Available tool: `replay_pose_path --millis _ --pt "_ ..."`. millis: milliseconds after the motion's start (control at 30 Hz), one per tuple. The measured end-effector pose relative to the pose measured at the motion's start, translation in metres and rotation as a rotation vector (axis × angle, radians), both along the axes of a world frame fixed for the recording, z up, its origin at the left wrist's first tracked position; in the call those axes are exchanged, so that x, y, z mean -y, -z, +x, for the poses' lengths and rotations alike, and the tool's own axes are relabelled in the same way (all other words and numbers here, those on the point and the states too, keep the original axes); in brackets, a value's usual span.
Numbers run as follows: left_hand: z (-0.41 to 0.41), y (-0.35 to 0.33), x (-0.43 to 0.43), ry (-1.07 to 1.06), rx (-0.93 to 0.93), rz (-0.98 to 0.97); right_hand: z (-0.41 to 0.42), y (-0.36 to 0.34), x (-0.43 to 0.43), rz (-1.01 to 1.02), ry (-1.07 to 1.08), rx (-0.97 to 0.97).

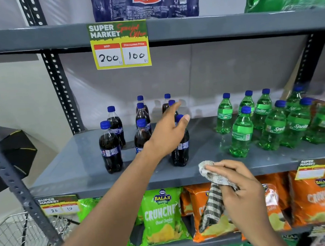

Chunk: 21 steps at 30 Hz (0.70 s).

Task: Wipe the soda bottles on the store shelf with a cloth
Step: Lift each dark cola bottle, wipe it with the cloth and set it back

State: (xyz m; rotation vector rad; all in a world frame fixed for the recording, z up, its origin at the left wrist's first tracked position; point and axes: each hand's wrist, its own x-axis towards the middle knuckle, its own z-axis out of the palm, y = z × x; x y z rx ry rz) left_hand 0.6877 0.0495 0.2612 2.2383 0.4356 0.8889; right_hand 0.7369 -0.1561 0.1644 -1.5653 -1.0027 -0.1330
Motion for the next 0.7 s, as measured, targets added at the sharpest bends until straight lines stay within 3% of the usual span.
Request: replay_pose_path --millis 67,267,533,700 --pt "0.009 0.005 -0.007 0.049 -0.048 -0.179 0.002 -0.003 0.004 0.008 0.011 -0.005" --pt "0.015 0.012 -0.01 0.068 0.0 -0.284 0.008 -0.004 0.014 0.016 0.002 -0.002" --pt "0.012 0.022 -0.004 0.123 0.08 -0.185 0.018 -0.007 0.008 0.021 -0.004 0.029" --pt "0.003 0.001 0.02 0.328 0.346 -0.539 0.017 -0.033 -0.002 0.115 0.089 0.312"
